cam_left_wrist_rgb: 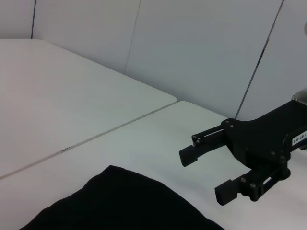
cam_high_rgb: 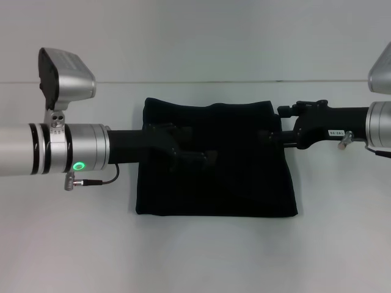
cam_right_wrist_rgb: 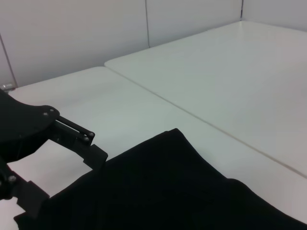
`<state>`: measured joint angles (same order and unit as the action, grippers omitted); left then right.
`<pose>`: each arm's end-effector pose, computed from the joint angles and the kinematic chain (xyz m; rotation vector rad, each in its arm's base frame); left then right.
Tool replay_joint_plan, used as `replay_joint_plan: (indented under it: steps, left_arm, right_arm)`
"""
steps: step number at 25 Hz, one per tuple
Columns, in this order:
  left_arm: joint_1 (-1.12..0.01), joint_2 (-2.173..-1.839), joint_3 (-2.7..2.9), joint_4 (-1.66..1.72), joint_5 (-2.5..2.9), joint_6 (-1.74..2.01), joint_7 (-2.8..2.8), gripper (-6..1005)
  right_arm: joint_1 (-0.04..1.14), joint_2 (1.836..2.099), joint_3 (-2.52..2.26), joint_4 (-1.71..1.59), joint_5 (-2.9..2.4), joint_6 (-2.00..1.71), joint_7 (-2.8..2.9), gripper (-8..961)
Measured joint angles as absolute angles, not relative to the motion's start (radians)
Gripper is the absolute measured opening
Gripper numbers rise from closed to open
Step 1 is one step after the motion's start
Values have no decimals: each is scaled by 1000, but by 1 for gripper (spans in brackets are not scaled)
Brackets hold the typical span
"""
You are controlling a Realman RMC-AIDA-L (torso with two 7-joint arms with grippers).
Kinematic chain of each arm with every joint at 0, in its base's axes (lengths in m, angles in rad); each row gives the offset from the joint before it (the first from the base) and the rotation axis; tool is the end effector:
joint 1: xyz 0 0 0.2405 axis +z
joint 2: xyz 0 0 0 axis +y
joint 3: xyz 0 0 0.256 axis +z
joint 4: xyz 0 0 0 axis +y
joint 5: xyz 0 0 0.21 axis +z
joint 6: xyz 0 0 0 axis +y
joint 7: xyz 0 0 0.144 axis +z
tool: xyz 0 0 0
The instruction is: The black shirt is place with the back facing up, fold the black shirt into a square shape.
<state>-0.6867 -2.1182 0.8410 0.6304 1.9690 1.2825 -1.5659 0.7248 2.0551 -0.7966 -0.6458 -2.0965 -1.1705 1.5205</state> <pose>-0.2104 0.3831 -0.0361 -2.6934 -0.7075 -0.5956 0.2305 0.4135 -0.0027 -2.5946 0.5592 0.3498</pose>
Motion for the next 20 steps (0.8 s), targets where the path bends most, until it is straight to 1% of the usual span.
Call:
replay_joint_plan:
  steps: [20]
  left_arm:
    - [-684,-2117,817,628,1964,1275,-1579,928]
  right_arm:
    - [726,2060,-792,-646,-2089,-1170,1520,851]
